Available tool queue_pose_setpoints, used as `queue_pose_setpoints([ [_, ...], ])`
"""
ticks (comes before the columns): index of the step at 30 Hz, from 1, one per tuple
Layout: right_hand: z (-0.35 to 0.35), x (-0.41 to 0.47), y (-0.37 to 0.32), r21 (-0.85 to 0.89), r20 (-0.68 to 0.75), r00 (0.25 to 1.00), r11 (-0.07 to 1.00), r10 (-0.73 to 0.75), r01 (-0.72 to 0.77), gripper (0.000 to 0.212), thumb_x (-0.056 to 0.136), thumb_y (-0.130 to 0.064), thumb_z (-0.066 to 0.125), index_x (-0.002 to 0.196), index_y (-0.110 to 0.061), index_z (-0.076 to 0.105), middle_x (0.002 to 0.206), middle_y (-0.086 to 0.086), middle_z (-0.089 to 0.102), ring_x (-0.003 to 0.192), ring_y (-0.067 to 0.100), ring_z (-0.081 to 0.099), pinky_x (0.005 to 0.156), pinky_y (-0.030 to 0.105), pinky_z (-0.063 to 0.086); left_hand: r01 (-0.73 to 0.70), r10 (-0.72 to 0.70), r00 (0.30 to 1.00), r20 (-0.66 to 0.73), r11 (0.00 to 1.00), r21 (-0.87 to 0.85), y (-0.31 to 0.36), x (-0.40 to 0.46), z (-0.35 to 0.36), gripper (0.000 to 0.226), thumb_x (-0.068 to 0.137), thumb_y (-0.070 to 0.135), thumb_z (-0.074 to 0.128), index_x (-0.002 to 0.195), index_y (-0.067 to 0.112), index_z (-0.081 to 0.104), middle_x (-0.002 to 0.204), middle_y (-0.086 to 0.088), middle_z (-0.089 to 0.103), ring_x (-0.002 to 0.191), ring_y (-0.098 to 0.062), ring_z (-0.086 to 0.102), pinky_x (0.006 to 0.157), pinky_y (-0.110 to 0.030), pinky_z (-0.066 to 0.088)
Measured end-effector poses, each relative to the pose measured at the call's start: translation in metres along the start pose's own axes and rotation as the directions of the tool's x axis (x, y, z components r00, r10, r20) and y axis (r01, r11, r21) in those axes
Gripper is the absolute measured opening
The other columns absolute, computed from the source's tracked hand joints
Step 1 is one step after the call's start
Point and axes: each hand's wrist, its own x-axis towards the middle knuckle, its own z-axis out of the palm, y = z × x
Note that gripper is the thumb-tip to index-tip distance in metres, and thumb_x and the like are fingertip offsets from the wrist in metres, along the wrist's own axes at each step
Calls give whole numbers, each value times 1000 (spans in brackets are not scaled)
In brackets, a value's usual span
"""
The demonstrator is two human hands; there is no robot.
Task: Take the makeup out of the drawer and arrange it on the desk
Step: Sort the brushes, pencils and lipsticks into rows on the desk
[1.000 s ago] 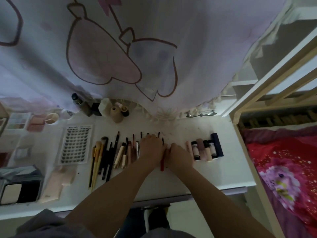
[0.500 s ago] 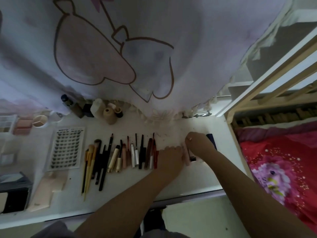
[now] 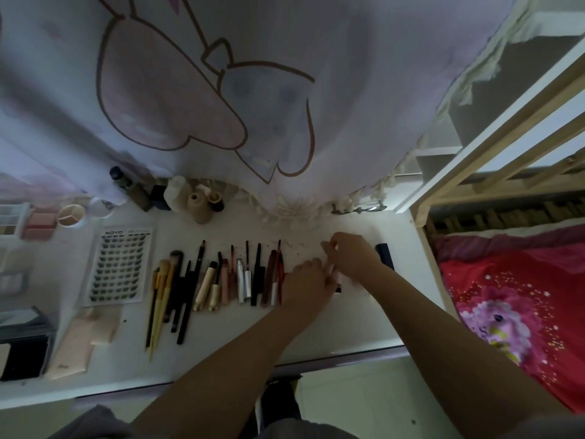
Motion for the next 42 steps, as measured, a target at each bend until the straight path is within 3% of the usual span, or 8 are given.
queue_pose_setpoints([
  [5, -17, -8, 3, -2, 106, 994, 1000, -3, 4, 52, 98, -48, 33, 104, -4, 60, 98, 12, 62, 95, 26, 57, 84, 35, 42, -204, 205, 979, 7, 977, -65, -13, -10, -29, 20, 98, 24, 39, 104, 6, 44, 80, -7, 53, 71, -29, 58, 56, -33, 39],
  [9, -28, -21, 5, 294, 203, 979, 952, 24, -84, 37, 95, -43, 46, 91, -8, 58, 72, 4, 56, 63, 16, 52, 59, 25, 41, -316, 317, 948, -30, 948, 41, -19, -18, -46, 19, 100, 22, 35, 107, 9, 47, 92, -7, 56, 79, -26, 57, 61, -32, 37],
  [12, -34, -37, 6, 581, 317, 948, 793, -15, -181, 33, 94, -42, 50, 86, -10, 56, 58, -1, 51, 45, 9, 44, 45, 20, 35, -360, 362, 932, -27, 931, 53, -22, -22, -56, 24, 100, 28, 35, 106, 10, 50, 96, -6, 56, 83, -23, 55, 69, -34, 41],
  [16, -29, -50, -5, 645, 370, 926, 739, -78, -195, 40, 95, -46, 46, 88, -11, 63, 51, -5, 49, 39, 5, 39, 39, 16, 30, -351, 352, 936, -25, 936, 25, -30, -26, -64, 27, 100, 34, 37, 99, 11, 51, 89, -2, 54, 76, -20, 54, 66, -33, 40],
  [22, -14, -52, -20, 734, 166, 960, 678, -224, 31, 28, 97, -28, 48, 72, -15, 50, 61, -3, 46, 49, 6, 37, 48, 19, 33, -290, 290, 957, -19, 951, -111, -39, -29, -69, 30, 98, 41, 34, 91, 16, 49, 67, 8, 47, 61, -12, 47, 56, -24, 29],
  [29, -15, -56, -22, 732, 197, 924, 676, -327, 83, 20, 97, -23, 48, 79, -15, 52, 61, -5, 48, 50, 4, 39, 47, 15, 35, -350, 353, 935, 3, 926, -141, -45, -31, -79, 23, 100, 35, 36, 87, 19, 46, 63, 9, 42, 54, -3, 39, 52, -21, 26],
  [34, -45, -45, 29, 875, -13, 1000, 484, -17, 20, 17, 96, -19, 50, 82, -11, 56, 65, 2, 43, 48, 7, 37, 40, 18, 31, -155, 153, 988, -28, 978, -142, -96, -37, -96, 23, 101, 30, 35, 79, 27, 42, 62, 8, 45, 51, -6, 41, 52, -26, 34],
  [42, -8, -40, -2, 853, 256, 960, 494, -115, -168, 25, 89, -20, 63, 108, -8, 53, 104, 11, 63, 93, 19, 64, 69, 30, 55, -74, 91, 996, 24, 917, -391, -64, -24, -83, 15, 101, 26, 33, 97, 18, 45, 66, -1, 46, 50, -12, 38, 51, -28, 35],
])
